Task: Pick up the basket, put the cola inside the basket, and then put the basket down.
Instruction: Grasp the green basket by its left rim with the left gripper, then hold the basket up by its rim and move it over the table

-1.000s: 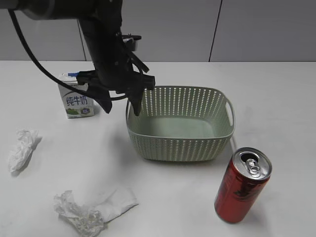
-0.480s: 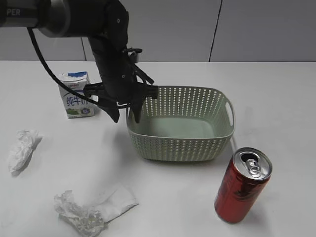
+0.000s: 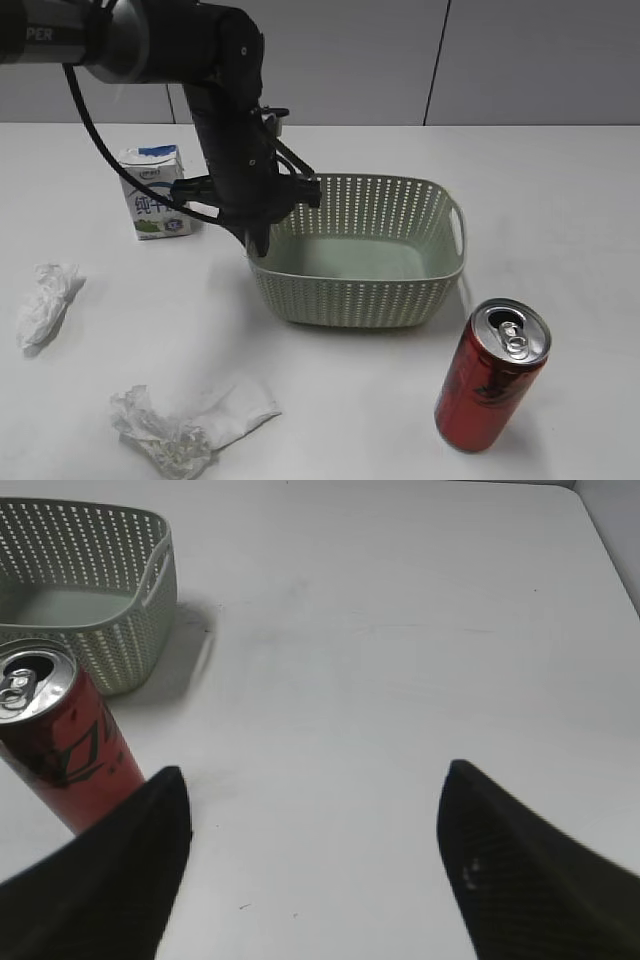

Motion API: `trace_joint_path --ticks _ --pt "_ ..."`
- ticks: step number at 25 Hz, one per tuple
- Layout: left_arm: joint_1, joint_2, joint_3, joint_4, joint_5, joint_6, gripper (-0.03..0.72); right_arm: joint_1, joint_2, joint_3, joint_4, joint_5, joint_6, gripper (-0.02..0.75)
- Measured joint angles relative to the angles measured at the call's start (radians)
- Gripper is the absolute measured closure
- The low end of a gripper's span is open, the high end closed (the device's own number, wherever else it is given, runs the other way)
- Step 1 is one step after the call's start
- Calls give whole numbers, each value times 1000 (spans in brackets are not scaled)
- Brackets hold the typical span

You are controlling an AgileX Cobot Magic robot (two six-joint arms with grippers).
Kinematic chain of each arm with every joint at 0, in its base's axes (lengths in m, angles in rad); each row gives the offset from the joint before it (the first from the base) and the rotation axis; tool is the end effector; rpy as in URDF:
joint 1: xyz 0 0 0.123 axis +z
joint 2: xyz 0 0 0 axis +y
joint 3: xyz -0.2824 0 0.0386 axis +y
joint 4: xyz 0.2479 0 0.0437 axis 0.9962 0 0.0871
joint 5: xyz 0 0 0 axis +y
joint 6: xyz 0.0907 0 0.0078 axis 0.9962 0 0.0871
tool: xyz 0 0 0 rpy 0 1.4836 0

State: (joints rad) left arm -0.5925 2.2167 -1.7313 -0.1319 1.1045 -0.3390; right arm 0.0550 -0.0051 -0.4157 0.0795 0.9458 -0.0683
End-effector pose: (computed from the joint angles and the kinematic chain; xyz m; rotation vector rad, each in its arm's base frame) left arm 0.3647 -0.2584 0.1581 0.3093 3.1119 -0.2154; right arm 0.0078 0.0063 0.2628 -0.1181 2.0037 0.0860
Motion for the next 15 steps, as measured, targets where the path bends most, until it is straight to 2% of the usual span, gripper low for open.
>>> trace_joint_path --ticks 2,3,15 --pt "0 -1 -1 -6 -2 -4 686 0 0 0 0 0 0 155" --pt "0 -4 -2 -6 -2 -3 692 0 0 0 0 0 0 155" --pt "14 -207 -2 -1 111 -3 692 0 0 0 0 0 0 155"
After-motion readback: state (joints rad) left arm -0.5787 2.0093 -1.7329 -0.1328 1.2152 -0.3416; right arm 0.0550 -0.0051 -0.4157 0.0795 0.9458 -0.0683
